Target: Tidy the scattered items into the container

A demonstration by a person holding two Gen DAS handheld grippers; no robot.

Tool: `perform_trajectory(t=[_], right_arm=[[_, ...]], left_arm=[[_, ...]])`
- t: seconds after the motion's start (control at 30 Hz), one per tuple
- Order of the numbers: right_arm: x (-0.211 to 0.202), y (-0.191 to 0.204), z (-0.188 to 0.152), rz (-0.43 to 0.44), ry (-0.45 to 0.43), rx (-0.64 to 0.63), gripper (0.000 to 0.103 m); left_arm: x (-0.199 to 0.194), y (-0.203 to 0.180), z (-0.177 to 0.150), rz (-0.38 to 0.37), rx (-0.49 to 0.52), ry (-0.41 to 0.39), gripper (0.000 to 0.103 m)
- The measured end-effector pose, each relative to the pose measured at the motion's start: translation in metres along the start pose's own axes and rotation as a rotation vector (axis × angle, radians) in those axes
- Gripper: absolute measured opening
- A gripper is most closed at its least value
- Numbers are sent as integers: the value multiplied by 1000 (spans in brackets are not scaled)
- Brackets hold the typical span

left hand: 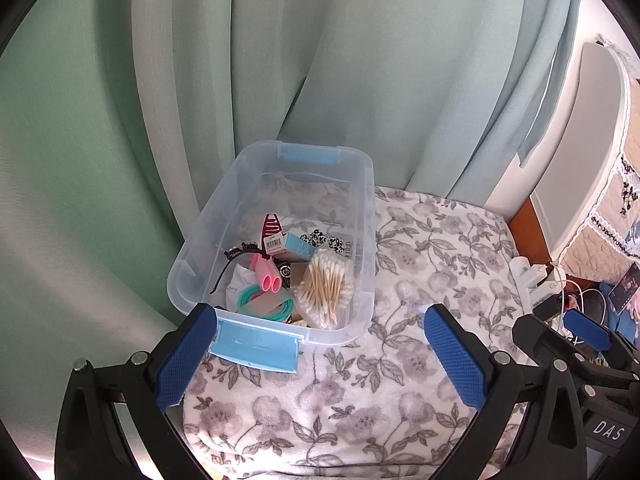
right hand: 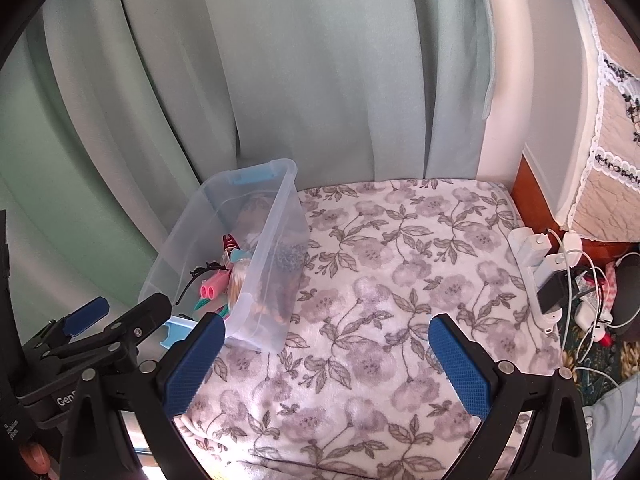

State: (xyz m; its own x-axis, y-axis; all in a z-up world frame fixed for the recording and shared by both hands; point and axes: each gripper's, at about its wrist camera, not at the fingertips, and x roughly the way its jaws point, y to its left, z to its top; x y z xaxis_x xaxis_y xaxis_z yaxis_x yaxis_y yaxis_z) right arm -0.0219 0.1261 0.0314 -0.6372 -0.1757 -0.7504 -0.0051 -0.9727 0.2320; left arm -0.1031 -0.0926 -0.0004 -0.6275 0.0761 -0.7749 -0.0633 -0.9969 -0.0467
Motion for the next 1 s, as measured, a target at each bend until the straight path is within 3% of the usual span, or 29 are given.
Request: perform_trajectory(t=[1.0], right_arm=[[-20, -6, -19, -45, -23, 2, 103]], left_arm=[[-5, -7, -17, -26, 4, 28, 103]])
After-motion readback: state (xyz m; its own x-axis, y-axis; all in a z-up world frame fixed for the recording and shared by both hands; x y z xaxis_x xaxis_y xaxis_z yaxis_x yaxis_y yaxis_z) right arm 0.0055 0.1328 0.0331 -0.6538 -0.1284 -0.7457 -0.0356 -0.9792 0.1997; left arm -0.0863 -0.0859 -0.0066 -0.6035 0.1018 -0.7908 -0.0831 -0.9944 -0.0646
